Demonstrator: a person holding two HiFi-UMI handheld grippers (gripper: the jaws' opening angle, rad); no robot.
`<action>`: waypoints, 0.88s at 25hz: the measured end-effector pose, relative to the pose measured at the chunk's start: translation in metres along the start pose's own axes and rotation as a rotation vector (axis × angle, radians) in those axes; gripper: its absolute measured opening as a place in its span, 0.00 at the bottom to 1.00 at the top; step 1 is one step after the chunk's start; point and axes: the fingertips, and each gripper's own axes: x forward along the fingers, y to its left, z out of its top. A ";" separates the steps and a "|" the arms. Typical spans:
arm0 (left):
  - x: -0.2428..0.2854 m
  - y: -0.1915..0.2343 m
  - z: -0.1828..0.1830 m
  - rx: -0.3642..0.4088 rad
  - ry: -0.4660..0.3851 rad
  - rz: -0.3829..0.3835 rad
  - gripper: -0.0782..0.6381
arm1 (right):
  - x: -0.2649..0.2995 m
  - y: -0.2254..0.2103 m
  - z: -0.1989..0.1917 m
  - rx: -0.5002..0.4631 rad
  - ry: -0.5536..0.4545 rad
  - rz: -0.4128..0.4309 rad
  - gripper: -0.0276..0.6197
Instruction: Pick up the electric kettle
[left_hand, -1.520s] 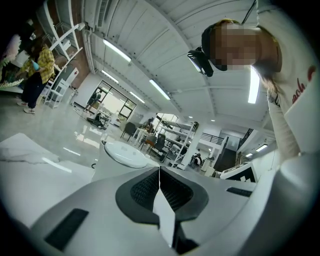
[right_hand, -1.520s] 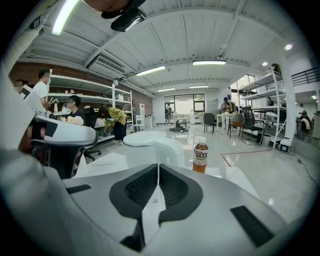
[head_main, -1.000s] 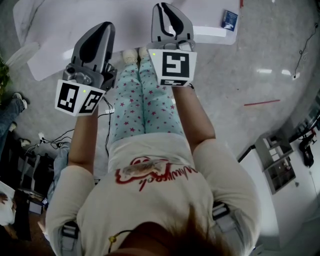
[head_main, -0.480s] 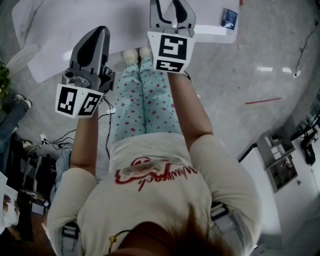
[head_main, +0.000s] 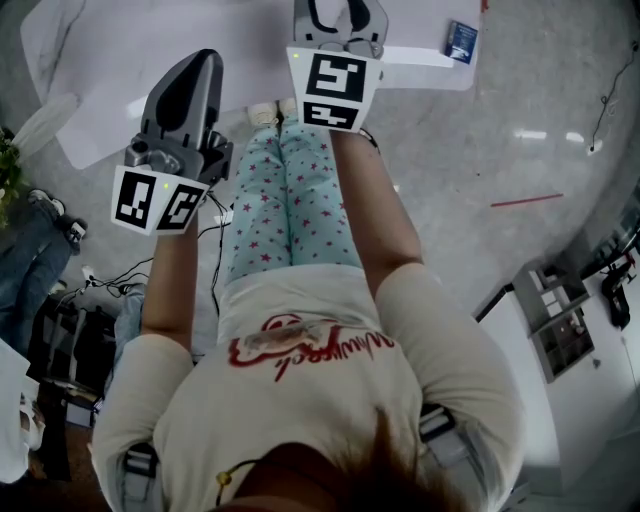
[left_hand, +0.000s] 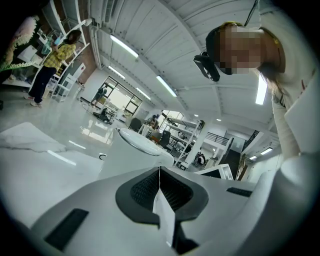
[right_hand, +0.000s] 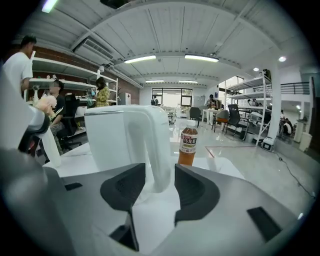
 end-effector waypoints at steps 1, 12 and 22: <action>0.002 0.001 0.000 -0.003 0.002 0.000 0.13 | 0.003 -0.001 0.000 0.011 0.002 0.003 0.31; 0.018 0.006 -0.002 -0.024 0.032 -0.005 0.13 | 0.030 -0.006 -0.002 -0.028 0.021 -0.030 0.31; 0.025 0.021 0.003 -0.036 0.038 0.010 0.13 | 0.057 -0.013 -0.002 -0.041 0.023 -0.070 0.31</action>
